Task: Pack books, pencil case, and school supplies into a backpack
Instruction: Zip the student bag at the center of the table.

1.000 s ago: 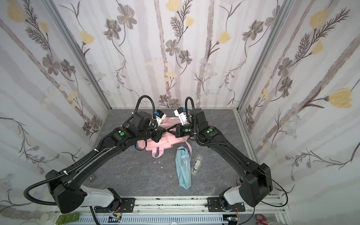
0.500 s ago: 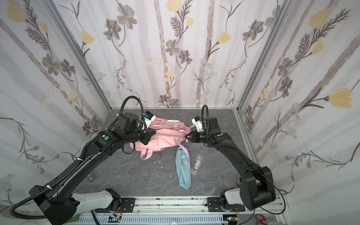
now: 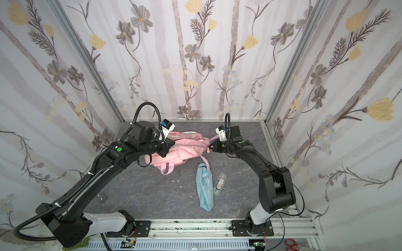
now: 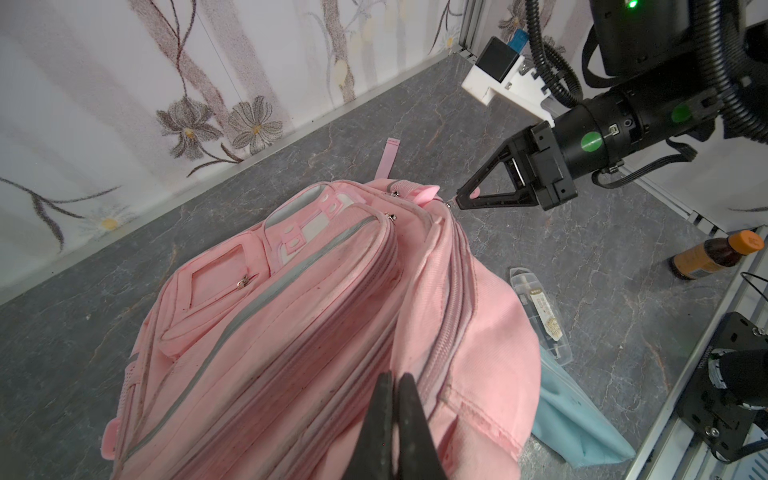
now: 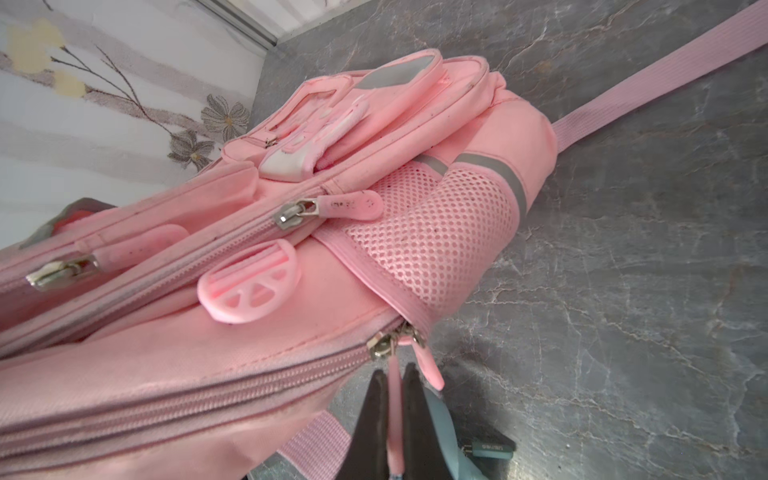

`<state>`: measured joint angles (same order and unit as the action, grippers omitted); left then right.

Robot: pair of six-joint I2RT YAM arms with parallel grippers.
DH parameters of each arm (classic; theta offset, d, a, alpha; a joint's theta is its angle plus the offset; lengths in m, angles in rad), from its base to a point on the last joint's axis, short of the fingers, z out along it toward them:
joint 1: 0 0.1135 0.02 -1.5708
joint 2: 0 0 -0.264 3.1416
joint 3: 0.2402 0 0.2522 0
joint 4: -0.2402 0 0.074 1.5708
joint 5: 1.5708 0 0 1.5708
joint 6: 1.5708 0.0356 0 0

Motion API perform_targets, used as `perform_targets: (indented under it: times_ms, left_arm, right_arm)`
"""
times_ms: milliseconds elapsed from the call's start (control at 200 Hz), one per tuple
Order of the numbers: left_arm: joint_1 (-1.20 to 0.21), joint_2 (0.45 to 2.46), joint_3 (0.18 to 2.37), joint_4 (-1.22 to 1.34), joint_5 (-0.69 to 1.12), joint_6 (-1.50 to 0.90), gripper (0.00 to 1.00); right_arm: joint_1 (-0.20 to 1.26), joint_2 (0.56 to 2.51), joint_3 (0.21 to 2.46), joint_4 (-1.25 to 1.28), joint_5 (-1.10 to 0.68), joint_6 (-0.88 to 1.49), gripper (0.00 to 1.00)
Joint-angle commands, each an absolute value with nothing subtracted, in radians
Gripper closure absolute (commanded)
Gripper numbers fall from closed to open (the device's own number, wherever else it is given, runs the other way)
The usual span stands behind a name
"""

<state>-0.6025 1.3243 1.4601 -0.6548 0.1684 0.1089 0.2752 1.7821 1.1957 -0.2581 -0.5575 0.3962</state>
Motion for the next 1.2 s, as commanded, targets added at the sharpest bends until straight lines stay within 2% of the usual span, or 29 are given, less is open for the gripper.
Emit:
perform_targets:
  times_ms: [0,175,315,425,545,575,640,675,714,964,1199]
  left_arm:
    - [-0.598,1.383,1.517,-0.499,0.118,0.084,1.0]
    - [-0.616,1.536,1.585,-0.4,-0.002,0.012,1.0]
    - [-0.642,1.622,1.617,-0.37,0.032,-0.019,1.0]
    - [-0.659,1.675,1.609,-0.351,0.048,-0.046,1.0]
    - [-0.663,1.734,1.604,-0.327,0.035,-0.082,1.0]
    - [-0.663,1.746,1.611,-0.33,0.043,-0.084,0.87]
    - [-0.663,1.759,1.627,-0.328,0.065,-0.096,0.48]
    - [-0.663,1.753,1.626,-0.318,0.072,-0.105,0.37]
    - [-0.662,1.743,1.621,-0.304,0.072,-0.117,0.29]
    - [-0.632,1.687,1.56,-0.281,0.054,-0.124,0.22]
    - [-0.628,1.839,1.64,-0.44,0.055,0.078,0.23]
  right_arm:
    - [0.264,1.834,1.292,-0.193,-0.45,0.422,1.0]
    - [0.261,1.965,1.518,-0.221,-0.468,0.445,1.0]
    - [0.246,2.009,1.571,-0.251,-0.454,0.479,0.85]
    - [0.228,2.017,1.566,-0.298,-0.451,0.494,0.68]
    - [0.216,1.992,1.547,-0.345,-0.436,0.498,0.57]
    - [0.213,1.983,1.543,-0.356,-0.437,0.501,0.56]
    - [0.209,1.958,1.531,-0.375,-0.443,0.503,0.55]
    - [0.209,1.941,1.522,-0.383,-0.449,0.502,0.54]
    - [0.209,1.926,1.51,-0.39,-0.455,0.501,0.53]
    - [0.226,1.873,1.405,-0.363,-0.5,0.472,0.53]
    - [0.285,1.925,1.449,-0.29,-0.504,0.393,0.54]
